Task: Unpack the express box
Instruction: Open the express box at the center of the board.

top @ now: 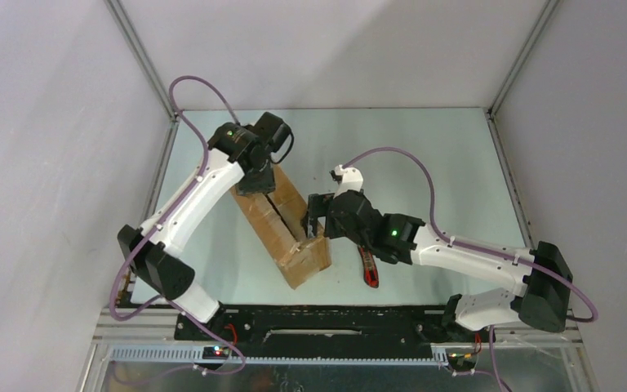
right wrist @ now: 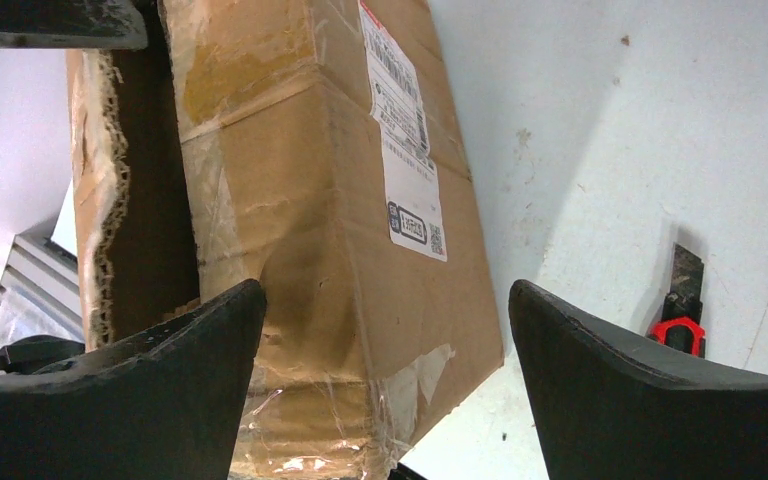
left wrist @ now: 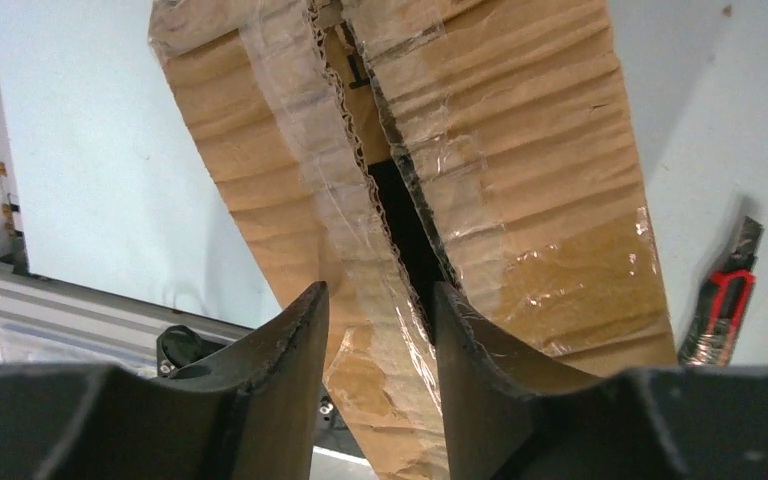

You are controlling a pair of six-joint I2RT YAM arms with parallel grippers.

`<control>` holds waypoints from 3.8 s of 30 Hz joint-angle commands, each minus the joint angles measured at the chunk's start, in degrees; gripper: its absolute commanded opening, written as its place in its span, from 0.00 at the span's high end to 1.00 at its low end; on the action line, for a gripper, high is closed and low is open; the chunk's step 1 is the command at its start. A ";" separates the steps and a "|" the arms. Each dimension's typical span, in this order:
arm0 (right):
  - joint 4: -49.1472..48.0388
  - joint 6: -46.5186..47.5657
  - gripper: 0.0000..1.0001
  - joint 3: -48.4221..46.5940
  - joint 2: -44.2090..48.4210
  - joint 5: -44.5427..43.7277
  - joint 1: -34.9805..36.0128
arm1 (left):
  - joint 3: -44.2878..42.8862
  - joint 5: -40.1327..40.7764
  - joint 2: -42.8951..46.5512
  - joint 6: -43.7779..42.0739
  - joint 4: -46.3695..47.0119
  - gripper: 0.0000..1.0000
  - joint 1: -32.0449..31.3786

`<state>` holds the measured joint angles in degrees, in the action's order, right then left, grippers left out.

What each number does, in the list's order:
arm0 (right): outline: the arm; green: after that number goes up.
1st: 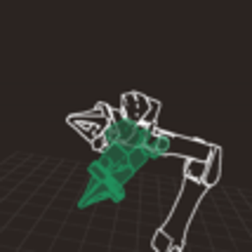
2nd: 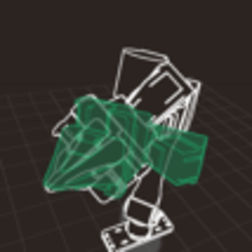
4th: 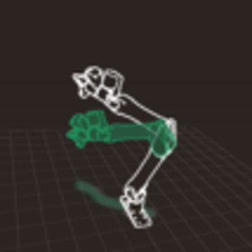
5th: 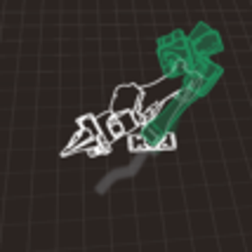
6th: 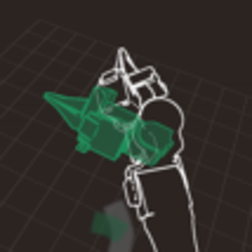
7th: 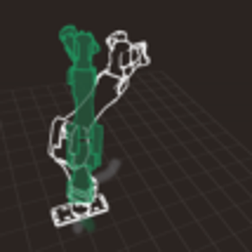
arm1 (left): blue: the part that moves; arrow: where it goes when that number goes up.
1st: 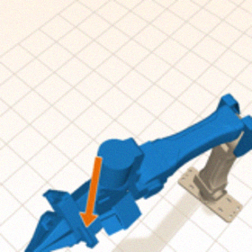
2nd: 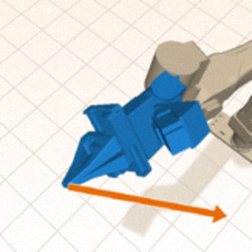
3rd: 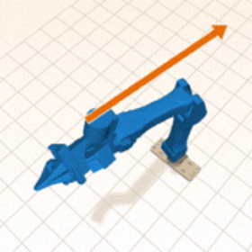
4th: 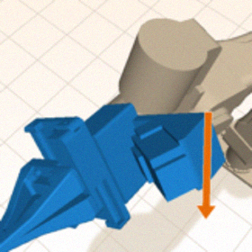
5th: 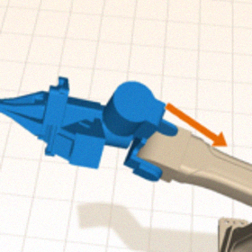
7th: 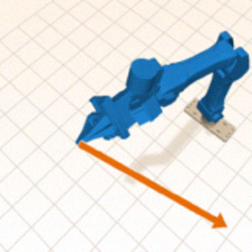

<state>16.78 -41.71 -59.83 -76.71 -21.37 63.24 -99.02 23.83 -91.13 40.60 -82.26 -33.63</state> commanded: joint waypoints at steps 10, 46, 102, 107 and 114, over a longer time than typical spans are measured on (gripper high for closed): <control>11.52 1.54 0.08 3.14 -2.22 1.43 0.66 | 7.46 -8.30 13.52 -1.31 7.88 0.94 1.45; 10.36 3.66 0.06 3.95 0.26 6.87 -1.26 | 54.62 -3.26 62.50 11.61 44.55 1.00 2.69; 11.29 3.85 0.07 9.19 7.33 7.23 -1.90 | 59.67 -17.08 59.61 13.80 56.56 1.00 2.25; 16.81 6.93 0.04 0.20 4.99 1.19 1.23 | 63.31 -16.81 58.87 13.81 56.46 1.00 2.25; 26.69 11.47 0.01 -16.89 -6.01 -12.42 6.25 | 58.91 -17.36 55.78 12.09 53.47 1.00 2.25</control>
<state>35.00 -34.63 -69.23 -76.77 -26.26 66.50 -38.11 12.36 -31.94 55.92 -25.12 -30.68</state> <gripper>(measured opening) 0.982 0.022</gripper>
